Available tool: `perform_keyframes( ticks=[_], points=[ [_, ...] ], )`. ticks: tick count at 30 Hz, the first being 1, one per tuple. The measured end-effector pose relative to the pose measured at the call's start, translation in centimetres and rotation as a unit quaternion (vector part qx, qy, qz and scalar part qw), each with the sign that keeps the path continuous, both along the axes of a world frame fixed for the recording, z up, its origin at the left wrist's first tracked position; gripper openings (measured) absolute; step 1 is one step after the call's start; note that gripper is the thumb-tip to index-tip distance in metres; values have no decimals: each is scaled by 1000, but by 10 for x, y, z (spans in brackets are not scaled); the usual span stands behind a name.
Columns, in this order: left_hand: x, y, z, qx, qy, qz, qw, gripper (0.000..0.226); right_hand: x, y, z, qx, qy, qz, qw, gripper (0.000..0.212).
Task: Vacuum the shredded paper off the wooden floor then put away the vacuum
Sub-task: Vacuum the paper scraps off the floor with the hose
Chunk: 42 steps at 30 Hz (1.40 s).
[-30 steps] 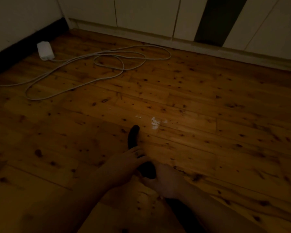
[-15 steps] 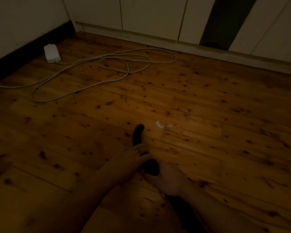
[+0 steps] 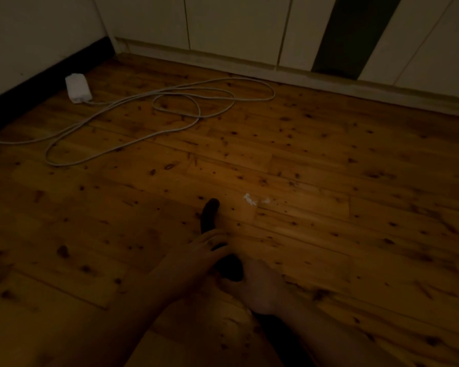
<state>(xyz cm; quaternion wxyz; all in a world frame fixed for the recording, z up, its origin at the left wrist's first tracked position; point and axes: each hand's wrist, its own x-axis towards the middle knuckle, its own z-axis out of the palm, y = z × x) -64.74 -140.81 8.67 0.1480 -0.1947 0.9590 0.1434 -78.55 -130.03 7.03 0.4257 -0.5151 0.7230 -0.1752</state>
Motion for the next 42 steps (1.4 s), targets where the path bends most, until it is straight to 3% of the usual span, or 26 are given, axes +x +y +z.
perform_keyframes(
  ticks=[7,19,37,42],
  points=[
    [-17,3,-5,22,27,-26,999,63,-8,14,-4,-6,34,-45,998,50],
    [-41,13,-4,48,40,-79,995,65,-26,34,-3,35,58,-93,993,40],
    [-63,11,1,-16,18,-160,987,50,-29,36,5,66,78,-93,990,46],
    [-62,4,5,-40,19,-189,981,45,-24,32,10,72,59,-86,992,38]
  ],
)
